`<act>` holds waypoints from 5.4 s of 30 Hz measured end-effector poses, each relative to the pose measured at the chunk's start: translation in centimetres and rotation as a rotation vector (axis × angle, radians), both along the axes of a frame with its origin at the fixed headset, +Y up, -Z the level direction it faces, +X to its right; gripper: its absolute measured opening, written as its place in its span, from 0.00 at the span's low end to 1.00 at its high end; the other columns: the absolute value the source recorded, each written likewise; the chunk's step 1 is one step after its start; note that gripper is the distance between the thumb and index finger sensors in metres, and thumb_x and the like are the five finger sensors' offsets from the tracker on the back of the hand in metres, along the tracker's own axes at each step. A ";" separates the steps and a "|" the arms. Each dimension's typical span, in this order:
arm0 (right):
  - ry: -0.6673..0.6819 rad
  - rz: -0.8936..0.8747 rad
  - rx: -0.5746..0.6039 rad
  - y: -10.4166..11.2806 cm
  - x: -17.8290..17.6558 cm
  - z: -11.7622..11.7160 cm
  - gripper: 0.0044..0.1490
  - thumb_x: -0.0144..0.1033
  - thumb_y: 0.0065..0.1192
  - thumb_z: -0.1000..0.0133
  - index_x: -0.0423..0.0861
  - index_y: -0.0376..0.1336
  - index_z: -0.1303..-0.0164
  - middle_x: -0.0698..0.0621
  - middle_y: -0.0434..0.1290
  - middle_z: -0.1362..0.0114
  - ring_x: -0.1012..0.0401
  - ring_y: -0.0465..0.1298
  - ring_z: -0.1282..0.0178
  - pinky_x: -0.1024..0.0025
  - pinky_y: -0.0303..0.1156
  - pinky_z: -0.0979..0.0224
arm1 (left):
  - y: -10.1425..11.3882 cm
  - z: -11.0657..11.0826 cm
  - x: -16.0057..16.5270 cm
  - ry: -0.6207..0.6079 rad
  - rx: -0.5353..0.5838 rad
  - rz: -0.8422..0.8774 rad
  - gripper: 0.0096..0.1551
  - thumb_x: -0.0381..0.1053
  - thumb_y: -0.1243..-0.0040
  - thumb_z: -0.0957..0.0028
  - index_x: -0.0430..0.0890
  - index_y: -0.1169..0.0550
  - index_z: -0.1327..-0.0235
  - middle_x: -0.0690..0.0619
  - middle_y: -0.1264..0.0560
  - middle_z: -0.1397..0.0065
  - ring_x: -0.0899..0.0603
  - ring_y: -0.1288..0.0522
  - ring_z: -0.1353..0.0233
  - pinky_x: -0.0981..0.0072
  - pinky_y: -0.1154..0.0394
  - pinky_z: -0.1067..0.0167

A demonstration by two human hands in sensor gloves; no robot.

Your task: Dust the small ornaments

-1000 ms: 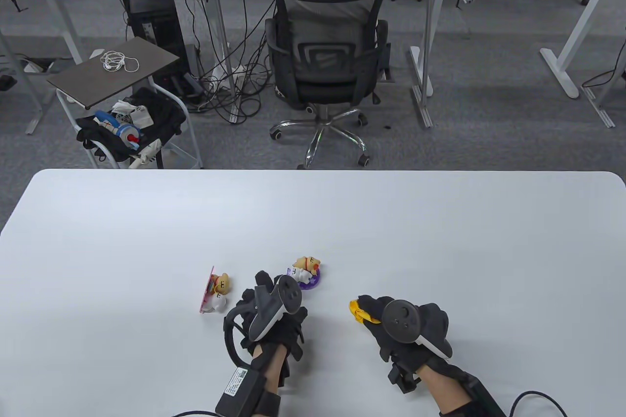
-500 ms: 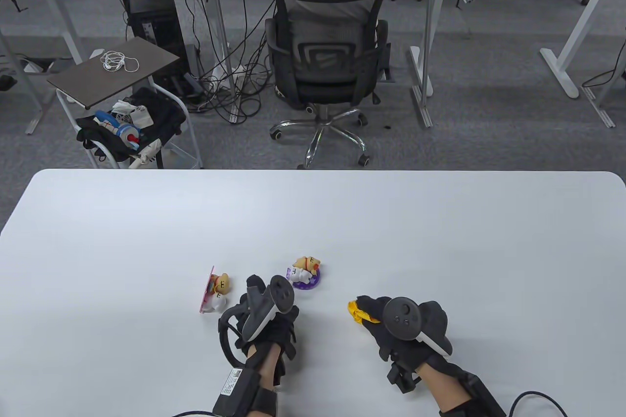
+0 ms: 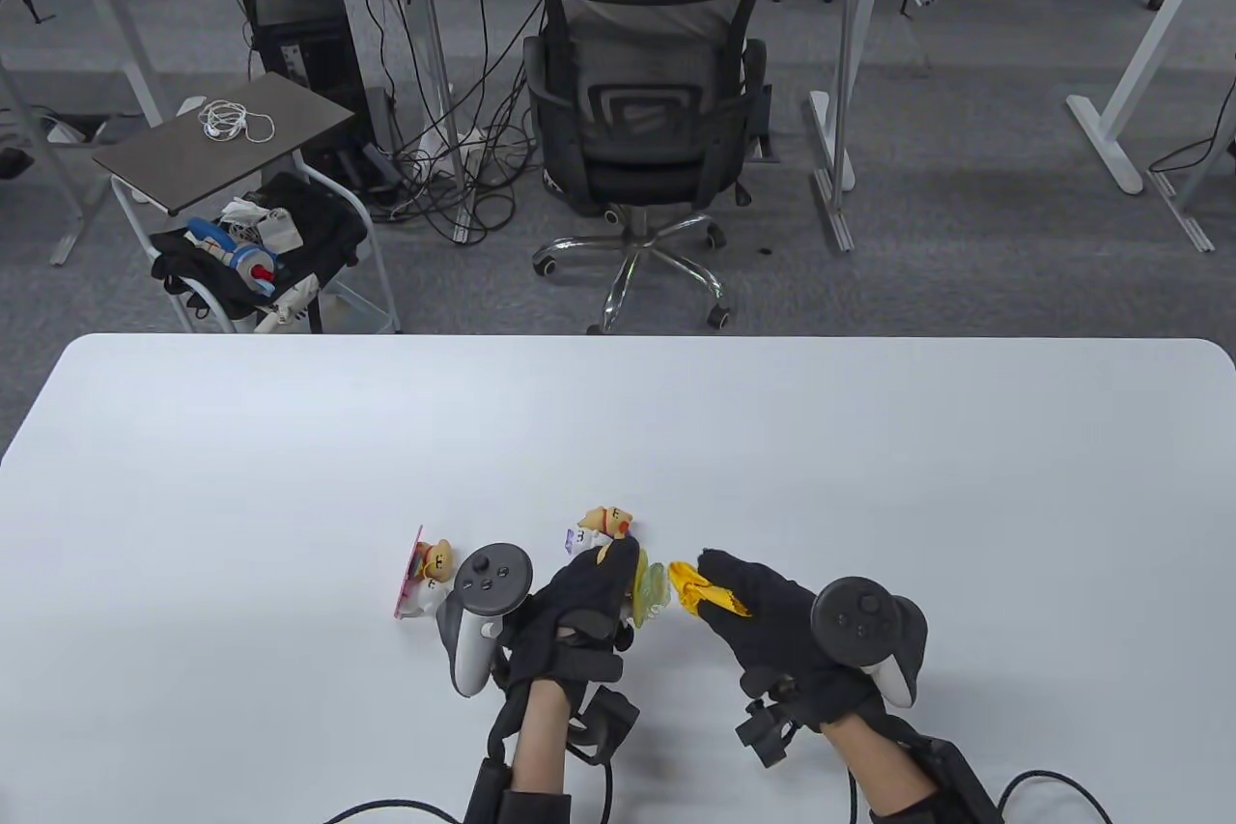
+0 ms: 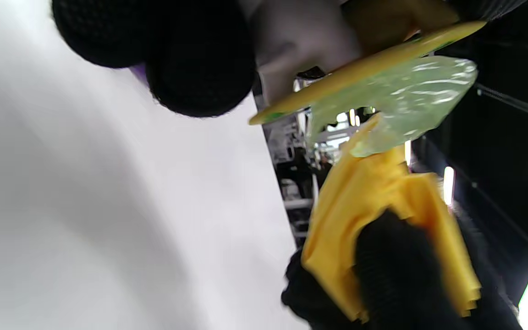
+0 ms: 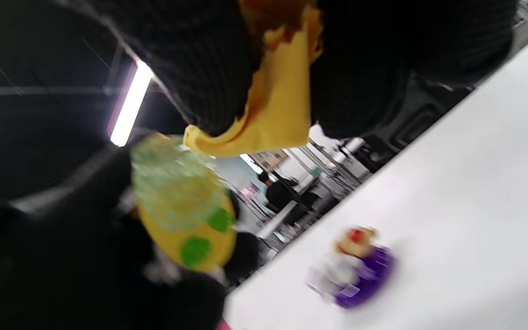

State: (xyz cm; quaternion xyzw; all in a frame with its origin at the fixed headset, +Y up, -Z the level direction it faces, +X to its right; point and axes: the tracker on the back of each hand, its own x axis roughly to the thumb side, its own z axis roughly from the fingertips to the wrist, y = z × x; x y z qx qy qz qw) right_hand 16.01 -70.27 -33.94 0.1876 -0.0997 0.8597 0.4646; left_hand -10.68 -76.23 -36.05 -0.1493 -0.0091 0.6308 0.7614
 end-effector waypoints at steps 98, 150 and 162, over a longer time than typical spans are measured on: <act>0.119 -0.368 -0.202 -0.4 -2.6 -2.1 0.30 0.37 0.69 0.46 0.46 0.68 0.32 0.38 0.68 0.31 0.41 0.81 0.42 0.49 0.79 0.40 | -3.8 0.1 0.9 -0.063 0.022 0.443 0.42 0.81 0.63 0.42 0.54 0.39 0.27 0.50 0.32 0.26 0.46 0.26 0.35 0.52 0.29 0.34; 0.119 0.132 0.225 2.6 -3.0 -0.2 0.30 0.45 0.75 0.48 0.50 0.72 0.36 0.47 0.76 0.40 0.51 0.79 0.43 0.48 0.74 0.39 | -2.7 0.5 1.8 -0.097 0.073 0.222 0.44 0.77 0.71 0.44 0.56 0.36 0.20 0.33 0.35 0.24 0.36 0.23 0.44 0.51 0.24 0.50; 0.116 -0.091 0.077 1.3 -1.2 -2.3 0.30 0.44 0.74 0.48 0.48 0.72 0.35 0.45 0.78 0.41 0.49 0.79 0.44 0.47 0.74 0.39 | -2.7 0.2 1.4 -0.122 0.124 0.296 0.37 0.74 0.67 0.40 0.60 0.30 0.24 0.39 0.31 0.24 0.38 0.22 0.43 0.51 0.24 0.49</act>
